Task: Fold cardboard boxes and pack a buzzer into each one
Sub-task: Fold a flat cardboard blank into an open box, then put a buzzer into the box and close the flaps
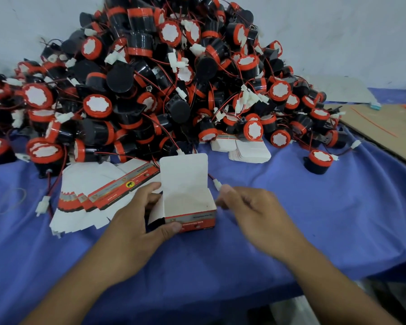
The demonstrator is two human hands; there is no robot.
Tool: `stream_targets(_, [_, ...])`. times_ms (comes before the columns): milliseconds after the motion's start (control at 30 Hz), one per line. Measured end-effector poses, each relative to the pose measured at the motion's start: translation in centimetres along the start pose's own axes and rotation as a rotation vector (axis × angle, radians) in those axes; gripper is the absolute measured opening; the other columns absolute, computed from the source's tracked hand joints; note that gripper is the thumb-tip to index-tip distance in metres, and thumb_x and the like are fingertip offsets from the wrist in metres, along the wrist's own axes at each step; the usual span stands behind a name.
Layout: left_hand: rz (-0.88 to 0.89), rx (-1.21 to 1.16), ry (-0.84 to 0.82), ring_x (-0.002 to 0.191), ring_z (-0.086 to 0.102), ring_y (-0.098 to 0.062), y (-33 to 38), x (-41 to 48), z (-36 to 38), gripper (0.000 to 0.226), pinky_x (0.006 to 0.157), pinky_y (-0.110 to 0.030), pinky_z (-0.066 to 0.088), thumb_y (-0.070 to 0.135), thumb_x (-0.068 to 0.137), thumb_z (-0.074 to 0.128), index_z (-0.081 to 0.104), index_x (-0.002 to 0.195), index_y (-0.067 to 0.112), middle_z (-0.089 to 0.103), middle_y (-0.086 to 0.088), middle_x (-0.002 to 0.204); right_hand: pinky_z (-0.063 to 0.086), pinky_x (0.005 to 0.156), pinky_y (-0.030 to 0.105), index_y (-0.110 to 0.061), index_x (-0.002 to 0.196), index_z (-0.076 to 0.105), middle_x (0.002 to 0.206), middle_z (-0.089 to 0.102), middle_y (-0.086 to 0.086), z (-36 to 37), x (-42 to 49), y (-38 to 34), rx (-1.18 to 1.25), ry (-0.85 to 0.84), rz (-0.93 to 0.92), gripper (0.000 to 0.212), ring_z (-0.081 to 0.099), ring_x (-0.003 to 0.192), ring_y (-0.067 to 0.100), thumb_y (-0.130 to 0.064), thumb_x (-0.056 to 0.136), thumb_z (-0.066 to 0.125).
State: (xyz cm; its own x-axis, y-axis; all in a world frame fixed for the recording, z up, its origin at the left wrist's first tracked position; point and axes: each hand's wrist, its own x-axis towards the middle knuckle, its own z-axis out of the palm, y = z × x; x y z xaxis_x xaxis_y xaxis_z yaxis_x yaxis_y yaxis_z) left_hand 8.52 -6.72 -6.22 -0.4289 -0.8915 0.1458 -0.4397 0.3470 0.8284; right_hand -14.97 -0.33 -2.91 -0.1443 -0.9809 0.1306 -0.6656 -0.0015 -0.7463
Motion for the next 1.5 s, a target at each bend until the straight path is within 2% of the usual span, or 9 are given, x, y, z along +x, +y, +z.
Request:
stream_targets(100, [0.037, 0.035, -0.003, 0.11, 0.043, 0.026, 0.4, -0.1, 0.0, 0.058, 0.079, 0.007, 0.034, 0.041, 0.079, 0.078, 0.04, 0.118, 0.059, 0.044, 0.054, 0.118, 0.052, 0.071, 0.038, -0.006, 0.086, 0.068, 0.082, 0.069, 0.01, -1.0, 3.6, -0.2, -0.001, 0.147, 0.038, 0.034, 0.062, 0.078, 0.024, -0.034, 0.101, 0.053])
stream_targets(200, [0.036, 0.037, 0.017, 0.112, 0.043, 0.023, 0.2, -0.1, 0.2, 0.06, 0.08, 0.005, 0.035, 0.044, 0.079, 0.079, 0.041, 0.125, 0.052, 0.049, 0.046, 0.119, 0.05, 0.076, 0.021, -0.016, 0.109, 0.069, 0.096, 0.071, -0.004, -0.7, 8.9, -2.1, -0.069, 0.184, -0.029, 0.017, 0.064, 0.083, 0.011, -0.027, 0.099, 0.061])
stream_targets(400, [0.03, 0.002, 0.063, 0.108, 0.042, 0.026, 0.0, 0.1, 0.7, 0.054, 0.08, 0.004, 0.035, 0.042, 0.08, 0.078, 0.039, 0.114, 0.058, 0.047, 0.049, 0.112, 0.042, 0.085, 0.032, -0.016, 0.151, 0.035, 0.138, 0.048, 0.019, 2.3, 19.1, -6.0, -0.31, 0.076, -0.159, 0.068, 0.056, 0.114, 0.035, -0.034, 0.094, 0.069])
stream_targets(667, [0.026, -0.075, 0.072, 0.107, 0.058, 0.003, -0.2, 0.0, 1.3, 0.062, 0.088, -0.026, 0.056, 0.034, 0.079, 0.078, 0.043, 0.128, 0.048, 0.055, 0.027, 0.12, 0.054, 0.089, 0.045, -0.017, 0.137, 0.049, 0.126, 0.056, 0.016, 3.1, 22.6, -5.8, -0.458, 0.17, -0.159, 0.058, 0.06, 0.107, 0.036, -0.043, 0.089, 0.072])
stream_targets(867, [0.045, -0.058, 0.072, 0.11, 0.056, 0.004, -0.3, 0.0, 1.2, 0.062, 0.088, -0.023, 0.054, 0.039, 0.08, 0.075, 0.042, 0.131, 0.045, 0.054, 0.027, 0.123, 0.056, 0.068, 0.044, -0.021, 0.087, 0.046, 0.091, 0.068, 0.011, 2.6, 22.1, -4.9, -0.044, 0.108, 0.009, 0.042, 0.064, 0.075, 0.027, -0.041, 0.082, 0.082])
stream_targets(1067, [0.05, -0.052, 0.081, 0.106, 0.054, 0.006, -0.4, 0.1, 1.2, 0.059, 0.082, -0.013, 0.048, 0.04, 0.082, 0.074, 0.042, 0.131, 0.043, 0.054, 0.028, 0.122, 0.052, 0.045, 0.028, -0.011, 0.083, 0.055, 0.083, 0.067, 0.012, 0.1, 20.1, -3.7, 0.461, 0.228, 0.112, 0.019, 0.071, 0.067, 0.026, -0.018, 0.09, 0.072])
stream_targets(1133, [0.043, -0.06, 0.078, 0.105, 0.056, 0.006, -0.4, 0.1, 1.1, 0.059, 0.08, -0.013, 0.049, 0.04, 0.08, 0.074, 0.042, 0.13, 0.044, 0.055, 0.029, 0.121, 0.058, 0.054, 0.032, -0.008, 0.093, 0.059, 0.086, 0.068, 0.017, -1.5, 18.8, -3.9, 0.661, 0.285, 0.088, 0.007, 0.071, 0.066, 0.028, -0.011, 0.091, 0.065])
stream_targets(1200, [0.054, -0.064, 0.068, 0.104, 0.056, 0.006, -0.3, 0.1, 1.0, 0.059, 0.079, -0.012, 0.048, 0.039, 0.08, 0.074, 0.043, 0.13, 0.045, 0.055, 0.03, 0.12, 0.062, 0.072, 0.036, -0.014, 0.109, 0.051, 0.101, 0.069, 0.017, -3.2, 16.7, -4.1, 0.855, 0.308, 0.087, 0.022, 0.075, 0.08, 0.03, -0.008, 0.092, 0.063])
stream_targets(1500, [0.078, -0.088, -0.085, 0.105, 0.06, 0.006, 0.2, 0.4, -0.4, 0.057, 0.08, -0.01, 0.049, 0.035, 0.078, 0.075, 0.046, 0.124, 0.051, 0.059, 0.034, 0.117, 0.057, 0.083, 0.028, -0.024, 0.115, 0.065, 0.117, 0.073, 0.004, -3.9, 3.9, -3.2, 0.589, -0.2, -0.355, 0.038, 0.071, 0.107, 0.024, -0.005, 0.084, 0.075])
